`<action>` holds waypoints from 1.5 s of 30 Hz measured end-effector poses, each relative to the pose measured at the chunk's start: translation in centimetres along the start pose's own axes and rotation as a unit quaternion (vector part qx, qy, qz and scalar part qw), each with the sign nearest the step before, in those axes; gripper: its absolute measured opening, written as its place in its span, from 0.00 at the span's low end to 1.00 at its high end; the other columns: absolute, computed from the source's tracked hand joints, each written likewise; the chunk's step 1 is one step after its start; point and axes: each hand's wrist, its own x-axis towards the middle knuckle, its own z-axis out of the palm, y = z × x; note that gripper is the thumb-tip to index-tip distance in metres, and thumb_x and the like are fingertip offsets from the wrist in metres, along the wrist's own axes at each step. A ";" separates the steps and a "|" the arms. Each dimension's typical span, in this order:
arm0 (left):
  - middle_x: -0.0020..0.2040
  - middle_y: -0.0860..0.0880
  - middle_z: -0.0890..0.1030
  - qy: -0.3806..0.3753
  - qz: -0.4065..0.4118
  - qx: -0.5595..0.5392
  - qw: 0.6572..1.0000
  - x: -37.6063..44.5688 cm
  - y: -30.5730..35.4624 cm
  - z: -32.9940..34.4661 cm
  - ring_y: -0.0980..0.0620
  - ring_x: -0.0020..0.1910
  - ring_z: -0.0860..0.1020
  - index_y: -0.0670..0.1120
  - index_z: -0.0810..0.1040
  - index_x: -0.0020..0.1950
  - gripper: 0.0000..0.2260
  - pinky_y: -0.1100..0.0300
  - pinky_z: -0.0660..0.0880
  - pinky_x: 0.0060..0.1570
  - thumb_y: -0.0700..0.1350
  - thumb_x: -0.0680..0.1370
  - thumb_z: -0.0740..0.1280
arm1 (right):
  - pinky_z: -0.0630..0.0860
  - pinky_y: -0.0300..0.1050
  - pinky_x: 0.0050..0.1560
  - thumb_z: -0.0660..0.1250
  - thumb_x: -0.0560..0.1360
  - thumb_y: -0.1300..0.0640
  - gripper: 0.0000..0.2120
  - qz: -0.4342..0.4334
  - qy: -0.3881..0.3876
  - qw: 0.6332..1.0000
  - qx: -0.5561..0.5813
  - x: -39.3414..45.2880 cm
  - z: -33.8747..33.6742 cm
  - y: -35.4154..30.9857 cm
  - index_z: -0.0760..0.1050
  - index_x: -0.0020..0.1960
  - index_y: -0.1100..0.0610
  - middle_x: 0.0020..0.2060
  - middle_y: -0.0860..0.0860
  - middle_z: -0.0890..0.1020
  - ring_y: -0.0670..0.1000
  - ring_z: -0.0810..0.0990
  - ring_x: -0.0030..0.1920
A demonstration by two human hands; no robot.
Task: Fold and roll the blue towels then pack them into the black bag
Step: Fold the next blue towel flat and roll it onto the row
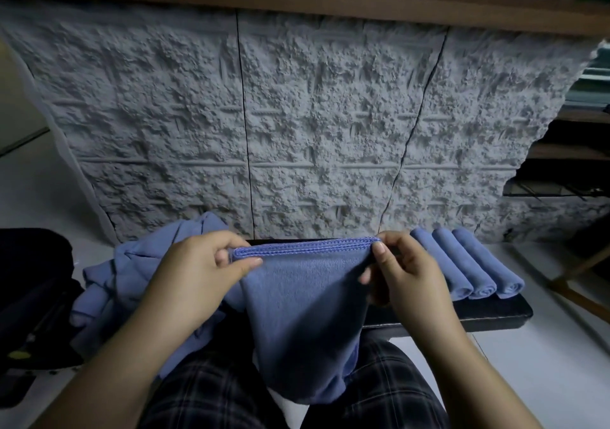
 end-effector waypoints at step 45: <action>0.65 0.50 0.72 -0.191 0.165 0.229 0.940 -4.6 -15.6 18.2 0.49 0.66 0.72 0.51 0.69 0.51 0.21 0.57 0.59 0.68 0.46 0.62 0.72 | 0.76 0.40 0.50 0.68 0.66 0.45 0.18 -0.180 -0.215 0.858 -0.430 1.9 3.9 21.8 0.76 0.53 0.51 0.54 0.46 0.79 0.50 0.78 0.52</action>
